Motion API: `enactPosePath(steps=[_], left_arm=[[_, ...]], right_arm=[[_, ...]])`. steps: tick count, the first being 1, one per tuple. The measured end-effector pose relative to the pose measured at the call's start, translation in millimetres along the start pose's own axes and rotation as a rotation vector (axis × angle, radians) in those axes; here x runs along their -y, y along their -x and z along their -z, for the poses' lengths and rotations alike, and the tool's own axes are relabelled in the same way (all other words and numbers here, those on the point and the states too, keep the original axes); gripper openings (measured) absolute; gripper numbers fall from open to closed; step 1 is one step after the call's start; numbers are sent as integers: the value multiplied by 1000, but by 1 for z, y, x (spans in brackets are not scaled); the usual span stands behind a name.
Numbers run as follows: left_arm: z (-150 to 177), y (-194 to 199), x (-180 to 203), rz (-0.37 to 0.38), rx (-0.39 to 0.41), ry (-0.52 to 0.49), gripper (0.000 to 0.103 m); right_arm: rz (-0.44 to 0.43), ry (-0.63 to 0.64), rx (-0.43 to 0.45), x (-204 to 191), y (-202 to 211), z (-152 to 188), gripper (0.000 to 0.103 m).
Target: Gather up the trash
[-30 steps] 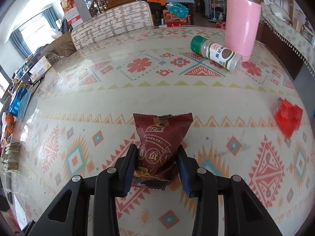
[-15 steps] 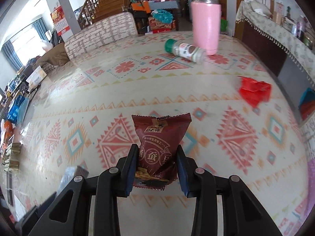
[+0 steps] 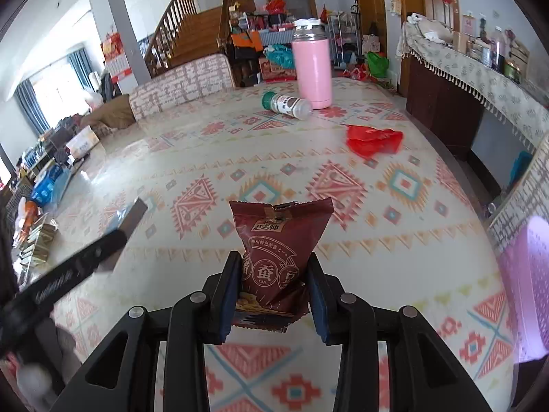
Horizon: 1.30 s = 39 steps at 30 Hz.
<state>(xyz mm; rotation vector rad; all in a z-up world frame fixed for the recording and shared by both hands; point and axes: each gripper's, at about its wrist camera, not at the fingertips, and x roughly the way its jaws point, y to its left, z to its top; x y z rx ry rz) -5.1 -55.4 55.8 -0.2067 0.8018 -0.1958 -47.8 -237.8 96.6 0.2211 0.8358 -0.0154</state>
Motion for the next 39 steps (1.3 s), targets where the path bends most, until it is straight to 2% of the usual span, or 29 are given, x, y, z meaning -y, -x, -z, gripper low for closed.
enactPosePath(steps=[8,15,20,27,34,39], left_arm=[[9,-3,20,-64,37,-110,53],[17,-5,34,-97,50,-175,53],[20,-6,37,-110,57,-192,53],[21,-4,38,-119,66,-185,53],[28,26,49,-124,83,-182,53],[38,54,67,-117,105,-223,53]], right_arm=[[-43,-52,58,32,30,29,40],[-4,-52,117,50,59,49,40],[28,-48,142,60,71,61,40],[8,-53,154,67,81,69,40],[-19,-50,180,74,94,77,40],[-26,-49,187,85,100,84,40]])
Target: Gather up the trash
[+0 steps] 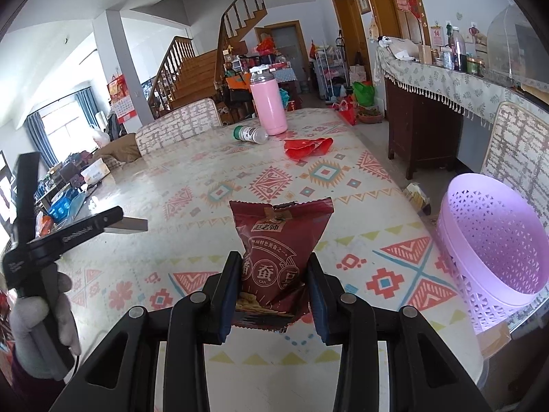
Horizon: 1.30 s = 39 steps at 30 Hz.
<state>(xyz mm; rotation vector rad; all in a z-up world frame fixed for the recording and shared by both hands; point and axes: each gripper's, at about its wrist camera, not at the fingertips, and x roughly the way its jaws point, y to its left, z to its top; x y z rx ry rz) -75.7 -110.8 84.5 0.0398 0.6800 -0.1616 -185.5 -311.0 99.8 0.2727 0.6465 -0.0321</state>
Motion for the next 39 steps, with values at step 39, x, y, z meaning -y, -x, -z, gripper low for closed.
enactPosePath(steps=[39], left_arm=[[18,46,180,133,42,-324,54]], right_arm=[[86,-120,71,123,66,17,40]])
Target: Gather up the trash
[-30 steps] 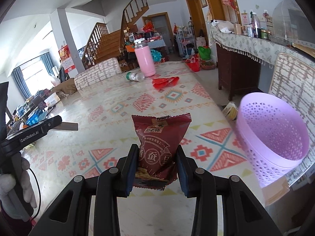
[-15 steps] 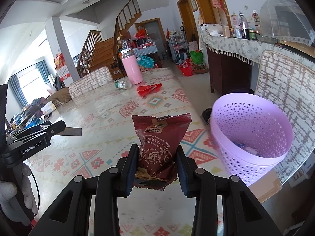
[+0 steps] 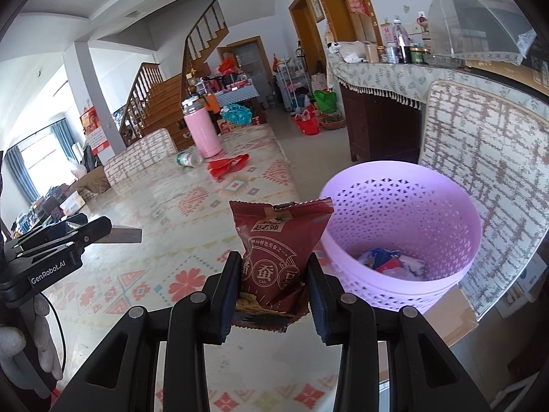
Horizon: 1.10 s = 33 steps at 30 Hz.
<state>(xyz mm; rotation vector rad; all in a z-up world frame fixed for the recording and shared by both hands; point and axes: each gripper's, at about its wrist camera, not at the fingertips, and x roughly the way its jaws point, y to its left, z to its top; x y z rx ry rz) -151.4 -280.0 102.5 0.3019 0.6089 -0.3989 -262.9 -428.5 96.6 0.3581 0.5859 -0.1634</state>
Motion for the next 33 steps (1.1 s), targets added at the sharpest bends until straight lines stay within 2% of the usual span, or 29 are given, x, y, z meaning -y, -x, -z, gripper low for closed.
enactPosePath(steps=[16,23,28,33], left_arm=[[-21,-26,60,94,-21,-68,54],[-20,-29,72,112,-33,-76,54],[-8,-32,55,143,-96,-39,54],[19,-38,1,136,-197,60,53]], right_arm=[[58,-40,14,53,7,-20,40],[53,-55,8,66,9,-22,40],[7,-54,-17,59,2,-17,40],[-67,-19,-60,32,-7,-3,40]])
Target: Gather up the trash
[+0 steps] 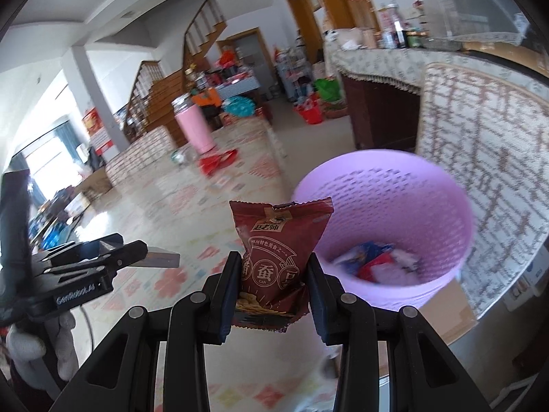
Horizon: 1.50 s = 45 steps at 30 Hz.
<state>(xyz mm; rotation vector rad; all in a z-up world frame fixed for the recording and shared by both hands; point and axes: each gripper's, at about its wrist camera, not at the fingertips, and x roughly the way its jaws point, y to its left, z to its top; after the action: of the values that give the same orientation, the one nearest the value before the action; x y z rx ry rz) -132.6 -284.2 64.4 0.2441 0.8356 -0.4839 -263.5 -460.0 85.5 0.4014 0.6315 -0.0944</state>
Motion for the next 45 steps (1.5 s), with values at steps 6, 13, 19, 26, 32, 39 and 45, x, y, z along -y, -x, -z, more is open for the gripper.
enactPosePath(steps=[6,13,19,26,32,39,45], left_arm=[[32,2,-53,64,-58,101,54],[48,7,-74,107,-50,147,61],[55,-2,-90,127,-57,203,73],[56,-20,-93,155,-95,227,73],[60,-19,-98,180,-70,245,75],[71,-14,-112,321,-9,331,90],[71,-12,-101,302,-26,265,93]], right_arm=[[-79,24,-100,-34,-29,25,40],[-97,15,-149,-60,-47,42,46],[-72,6,-163,-66,-54,49,57],[-29,39,-144,-79,-60,48,63],[-39,34,-137,-81,-63,46,69],[-60,14,-139,-81,-66,44,77],[-112,-15,-153,-81,-70,41,88]])
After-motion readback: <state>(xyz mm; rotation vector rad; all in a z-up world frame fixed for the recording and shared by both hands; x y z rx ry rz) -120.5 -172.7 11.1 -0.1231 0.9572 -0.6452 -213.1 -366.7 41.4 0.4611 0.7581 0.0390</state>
